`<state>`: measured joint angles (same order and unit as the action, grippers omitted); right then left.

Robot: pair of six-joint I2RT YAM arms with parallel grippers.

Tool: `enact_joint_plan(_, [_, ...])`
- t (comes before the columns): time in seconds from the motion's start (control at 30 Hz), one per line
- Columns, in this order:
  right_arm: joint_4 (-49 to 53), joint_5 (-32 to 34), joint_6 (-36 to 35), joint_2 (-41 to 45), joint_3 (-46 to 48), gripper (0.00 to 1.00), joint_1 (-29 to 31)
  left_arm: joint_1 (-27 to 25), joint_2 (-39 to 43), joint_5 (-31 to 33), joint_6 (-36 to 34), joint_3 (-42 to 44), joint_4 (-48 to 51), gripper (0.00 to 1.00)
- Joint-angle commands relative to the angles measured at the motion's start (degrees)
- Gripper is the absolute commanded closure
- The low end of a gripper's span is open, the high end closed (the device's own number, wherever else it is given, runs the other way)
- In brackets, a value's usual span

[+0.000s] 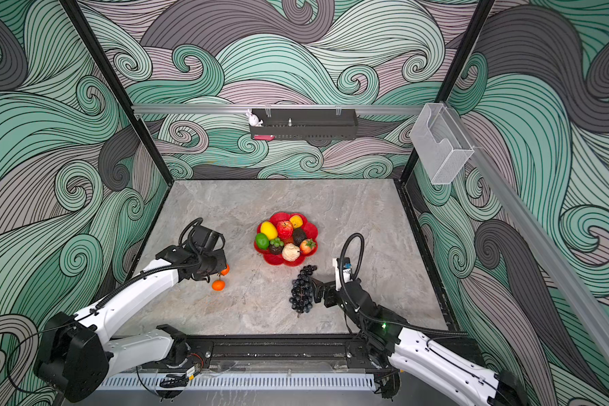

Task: Place and organize the fake fruits in the fruit bowl
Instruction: 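Lift the tomatoes and carry them over the red bowl with the left gripper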

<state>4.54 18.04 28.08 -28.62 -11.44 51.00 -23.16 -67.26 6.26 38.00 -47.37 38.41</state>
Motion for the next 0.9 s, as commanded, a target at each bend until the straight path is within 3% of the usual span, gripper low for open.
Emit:
enact_joint_plan(0.0, [1.17, 2.65, 0.70, 1.25, 0.88, 0.00, -0.51, -1.11, -1.21, -3.12, -3.49, -6.78, 2.46, 1.00])
enact_joint_plan(0.57, [2.76, 4.63, 0.50, 3.83, 1.27, 0.00, -1.21, -5.32, -31.85, -9.93, -23.90, -46.97, 3.30, 1.00])
enact_joint_plan(0.87, [3.11, 4.72, 0.54, 4.89, 1.59, 0.00, -1.69, -5.28, -43.80, -13.29, -35.14, -61.76, 1.45, 1.00])
